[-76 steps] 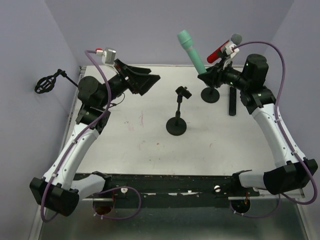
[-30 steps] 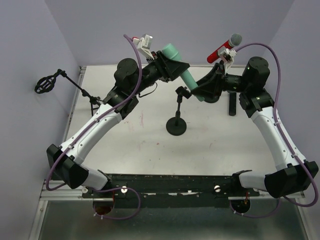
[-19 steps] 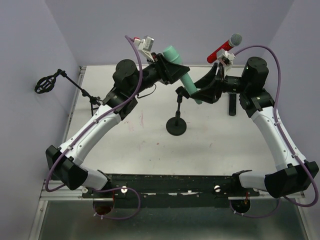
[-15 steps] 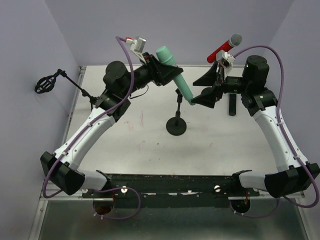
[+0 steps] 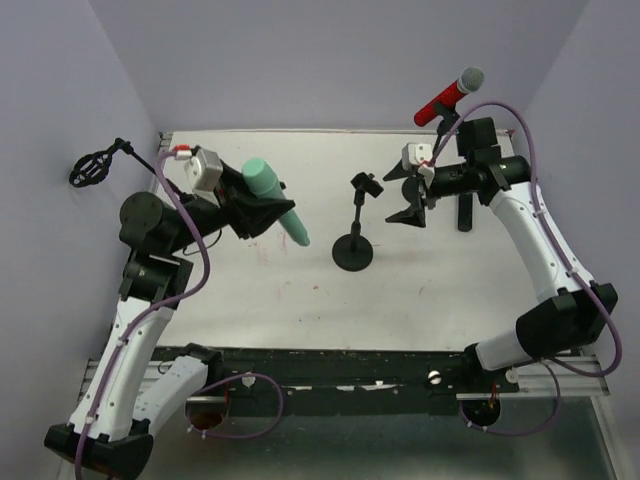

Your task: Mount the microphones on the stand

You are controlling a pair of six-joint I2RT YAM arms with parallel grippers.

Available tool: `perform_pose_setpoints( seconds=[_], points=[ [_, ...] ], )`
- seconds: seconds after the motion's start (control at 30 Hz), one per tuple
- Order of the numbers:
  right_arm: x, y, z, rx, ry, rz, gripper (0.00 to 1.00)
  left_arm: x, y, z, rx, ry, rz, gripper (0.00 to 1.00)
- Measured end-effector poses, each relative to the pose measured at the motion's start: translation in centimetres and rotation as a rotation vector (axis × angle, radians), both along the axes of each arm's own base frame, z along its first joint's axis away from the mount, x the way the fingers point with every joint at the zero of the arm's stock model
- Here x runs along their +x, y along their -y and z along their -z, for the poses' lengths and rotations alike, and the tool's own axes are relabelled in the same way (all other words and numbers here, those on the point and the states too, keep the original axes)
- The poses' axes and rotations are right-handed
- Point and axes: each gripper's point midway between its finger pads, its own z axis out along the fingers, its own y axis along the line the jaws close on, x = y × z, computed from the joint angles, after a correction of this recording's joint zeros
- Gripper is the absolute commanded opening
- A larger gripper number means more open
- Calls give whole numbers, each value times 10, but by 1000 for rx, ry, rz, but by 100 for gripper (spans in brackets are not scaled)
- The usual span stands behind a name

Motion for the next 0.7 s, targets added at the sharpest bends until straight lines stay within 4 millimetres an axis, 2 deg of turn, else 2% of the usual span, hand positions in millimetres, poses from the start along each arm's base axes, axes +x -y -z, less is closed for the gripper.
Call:
perform_pose_setpoints(
  seconds=[0.03, 0.13, 0.23, 0.37, 0.47, 0.7],
  points=[
    [4, 0, 13, -20, -12, -18, 100, -4, -1, 12, 26, 12, -1, 0],
    [15, -2, 32, -49, -35, -46, 100, -9, -3, 58, 93, 12, 4, 0],
    [28, -6, 30, -51, -18, -59, 100, -7, -1, 103, 138, -29, 24, 0],
    [37, -13, 18, -35, 12, -82, 100, -6, 1, 143, 169, -74, 49, 0],
    [37, -22, 17, -20, 1, -112, 99, -6, 2, 148, 174, -66, 59, 0],
    [32, -36, 32, -6, -87, -165, 92, -12, 1, 138, 174, 6, 58, 0]
  ],
)
